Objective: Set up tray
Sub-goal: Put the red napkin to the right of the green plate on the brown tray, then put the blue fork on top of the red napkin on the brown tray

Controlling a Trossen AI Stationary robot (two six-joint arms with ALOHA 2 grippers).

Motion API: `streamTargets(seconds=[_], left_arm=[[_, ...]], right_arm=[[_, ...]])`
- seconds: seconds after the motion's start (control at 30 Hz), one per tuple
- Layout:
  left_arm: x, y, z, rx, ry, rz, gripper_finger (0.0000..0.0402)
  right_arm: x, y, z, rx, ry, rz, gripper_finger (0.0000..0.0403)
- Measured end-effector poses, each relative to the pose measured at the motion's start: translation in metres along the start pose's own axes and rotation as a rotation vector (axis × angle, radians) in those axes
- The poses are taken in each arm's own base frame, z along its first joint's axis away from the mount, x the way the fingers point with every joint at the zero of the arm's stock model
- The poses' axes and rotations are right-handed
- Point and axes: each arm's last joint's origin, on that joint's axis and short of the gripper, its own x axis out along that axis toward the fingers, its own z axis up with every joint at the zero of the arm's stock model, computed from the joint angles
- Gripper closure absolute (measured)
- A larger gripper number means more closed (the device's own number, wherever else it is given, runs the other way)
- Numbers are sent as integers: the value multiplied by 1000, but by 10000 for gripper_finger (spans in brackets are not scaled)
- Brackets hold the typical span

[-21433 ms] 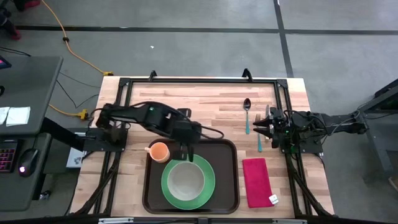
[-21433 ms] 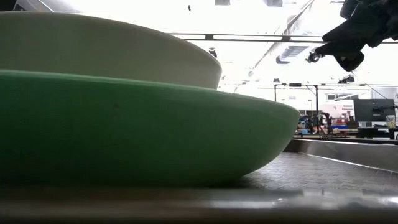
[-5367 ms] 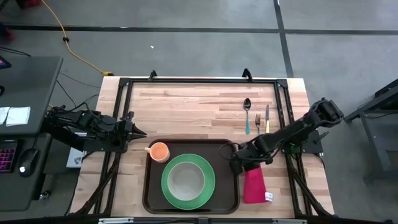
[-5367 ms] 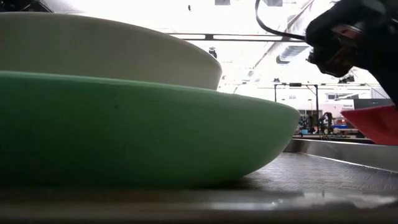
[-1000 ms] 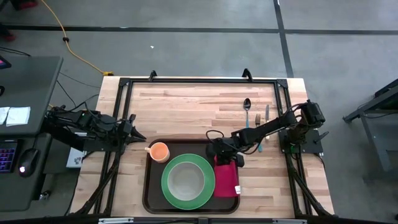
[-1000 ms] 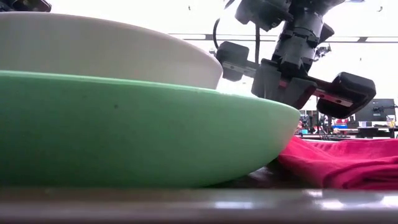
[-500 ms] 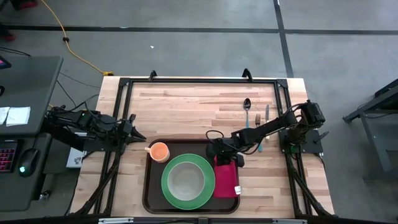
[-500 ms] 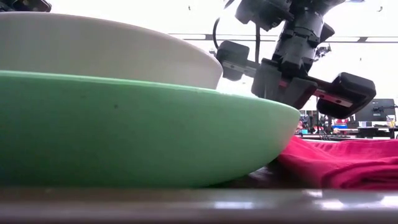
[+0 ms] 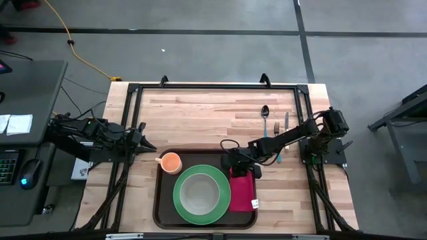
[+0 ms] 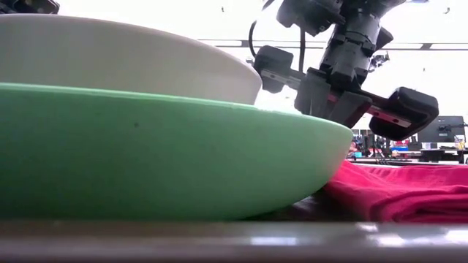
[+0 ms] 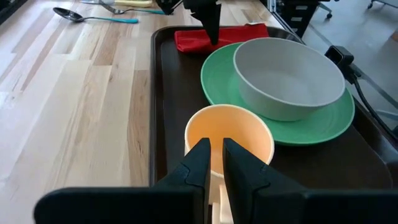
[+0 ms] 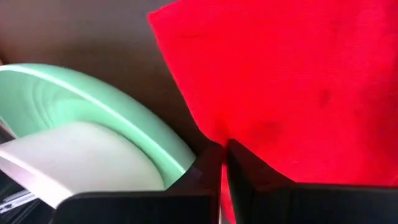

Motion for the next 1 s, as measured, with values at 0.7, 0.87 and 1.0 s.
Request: streamTargets(seconds=[0.7,0.87,1.0], left_arm=[[0,0,0,0,1,-4,328],[0,-1,0,0,3,-27,328],[0,-1,0,0,5,-41,328]], right_arm=[[-3,6,-4,-33,34,57,297],[-4,11,-6,-47,57,108,303],[-4,14,-7,-57,71,140,308]])
